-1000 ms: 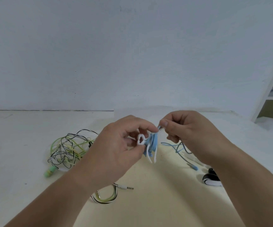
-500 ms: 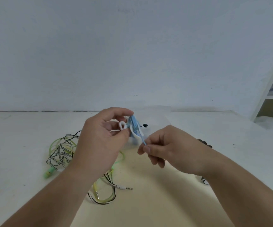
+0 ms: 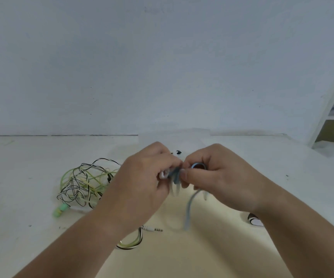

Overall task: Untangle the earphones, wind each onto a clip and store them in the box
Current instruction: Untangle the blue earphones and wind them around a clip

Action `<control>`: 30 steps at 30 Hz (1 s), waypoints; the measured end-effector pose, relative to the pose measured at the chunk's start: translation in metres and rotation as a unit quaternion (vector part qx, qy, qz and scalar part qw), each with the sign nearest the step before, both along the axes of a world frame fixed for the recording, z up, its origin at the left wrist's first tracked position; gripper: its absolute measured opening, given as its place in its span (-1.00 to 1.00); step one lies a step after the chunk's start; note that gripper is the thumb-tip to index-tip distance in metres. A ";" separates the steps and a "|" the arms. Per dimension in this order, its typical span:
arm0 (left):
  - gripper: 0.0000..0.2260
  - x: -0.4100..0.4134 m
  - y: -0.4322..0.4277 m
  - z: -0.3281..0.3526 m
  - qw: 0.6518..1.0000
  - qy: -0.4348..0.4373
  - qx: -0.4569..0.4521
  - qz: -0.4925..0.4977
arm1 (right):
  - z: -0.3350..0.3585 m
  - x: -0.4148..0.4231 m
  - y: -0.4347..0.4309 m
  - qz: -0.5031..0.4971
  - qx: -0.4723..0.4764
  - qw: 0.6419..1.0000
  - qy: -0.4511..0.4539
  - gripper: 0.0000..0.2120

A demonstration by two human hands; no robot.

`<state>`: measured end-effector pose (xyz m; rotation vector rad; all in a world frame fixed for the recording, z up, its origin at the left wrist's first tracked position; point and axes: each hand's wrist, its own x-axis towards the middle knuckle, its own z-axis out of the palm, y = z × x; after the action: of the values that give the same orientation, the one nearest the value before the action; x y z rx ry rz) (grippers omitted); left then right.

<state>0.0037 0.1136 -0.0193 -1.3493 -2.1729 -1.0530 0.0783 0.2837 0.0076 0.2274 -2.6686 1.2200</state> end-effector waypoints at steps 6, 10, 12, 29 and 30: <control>-0.57 0.005 0.000 -0.001 0.991 -0.130 0.011 -0.034 | 0.000 -0.006 0.008 -0.102 -0.026 0.994 0.042 -0.69; -0.60 0.005 -0.004 0.002 0.990 -0.124 0.006 -0.073 | -0.004 -0.009 0.010 -0.108 -0.123 0.986 0.022 -0.69; -0.61 0.005 -0.005 0.003 0.993 -0.078 -0.023 -0.088 | -0.005 -0.008 0.011 -0.101 -0.137 0.985 0.019 -0.68; -0.63 -0.008 -0.013 0.006 0.955 -0.251 0.048 -0.153 | 0.006 -0.005 0.046 -0.282 -0.080 0.954 0.057 -0.47; -0.65 -0.008 -0.013 0.006 0.950 -0.262 0.054 -0.160 | 0.007 -0.005 0.045 -0.291 -0.077 0.952 0.053 -0.45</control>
<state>-0.0041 0.1008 -0.0134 -1.5364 -2.2381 -1.8019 0.0737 0.3285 0.0144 -0.4732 -2.2779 1.1566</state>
